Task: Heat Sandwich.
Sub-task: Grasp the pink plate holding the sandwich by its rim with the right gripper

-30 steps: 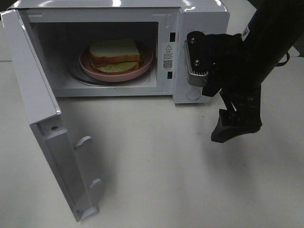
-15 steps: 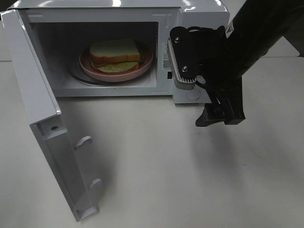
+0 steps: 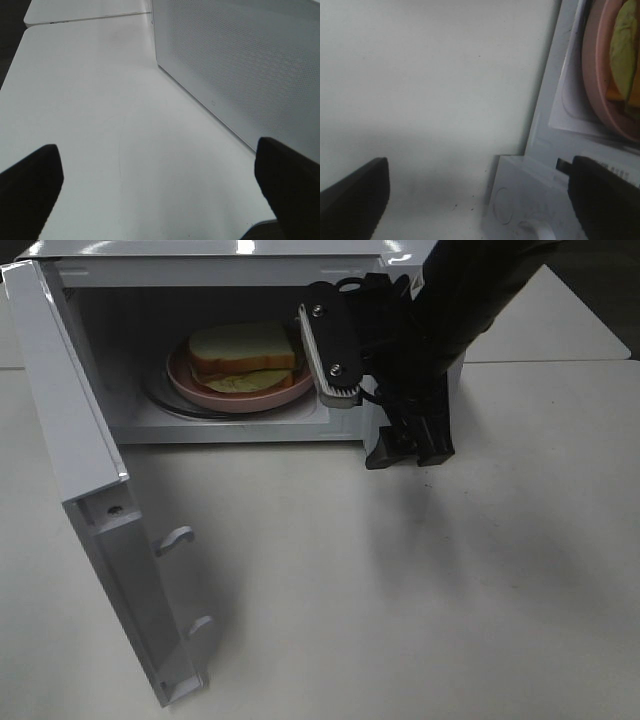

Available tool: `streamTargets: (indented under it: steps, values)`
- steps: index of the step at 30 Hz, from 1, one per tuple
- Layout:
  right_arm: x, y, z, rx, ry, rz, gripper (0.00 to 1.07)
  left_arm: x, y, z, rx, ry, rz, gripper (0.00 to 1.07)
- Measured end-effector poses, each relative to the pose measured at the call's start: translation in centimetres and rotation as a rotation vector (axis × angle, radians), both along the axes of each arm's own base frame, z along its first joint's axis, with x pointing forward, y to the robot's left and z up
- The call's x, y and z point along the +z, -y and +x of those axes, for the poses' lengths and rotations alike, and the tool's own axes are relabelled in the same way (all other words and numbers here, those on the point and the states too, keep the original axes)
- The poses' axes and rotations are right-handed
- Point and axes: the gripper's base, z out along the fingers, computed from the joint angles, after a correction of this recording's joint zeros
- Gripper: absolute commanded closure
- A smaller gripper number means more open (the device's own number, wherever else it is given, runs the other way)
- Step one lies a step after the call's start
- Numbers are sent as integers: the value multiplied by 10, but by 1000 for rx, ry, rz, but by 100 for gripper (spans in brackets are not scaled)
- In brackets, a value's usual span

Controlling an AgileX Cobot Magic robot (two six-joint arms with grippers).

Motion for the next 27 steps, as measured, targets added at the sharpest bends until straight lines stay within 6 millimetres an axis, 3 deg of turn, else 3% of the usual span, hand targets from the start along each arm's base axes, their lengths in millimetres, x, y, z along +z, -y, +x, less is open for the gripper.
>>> streamTargets:
  steps: [8, 20, 27]
  values:
    - [-7, -32, 18, 48, 36, 20, 17, 0, 0, 0, 0, 0, 0, 3]
    - [-21, -58, 53, 50, 98, 62, 18, 0, 0, 0, 0, 0, 0, 3]
    - [-40, -75, 75, 50, 103, 65, 19, 0, 0, 0, 0, 0, 0, 3]
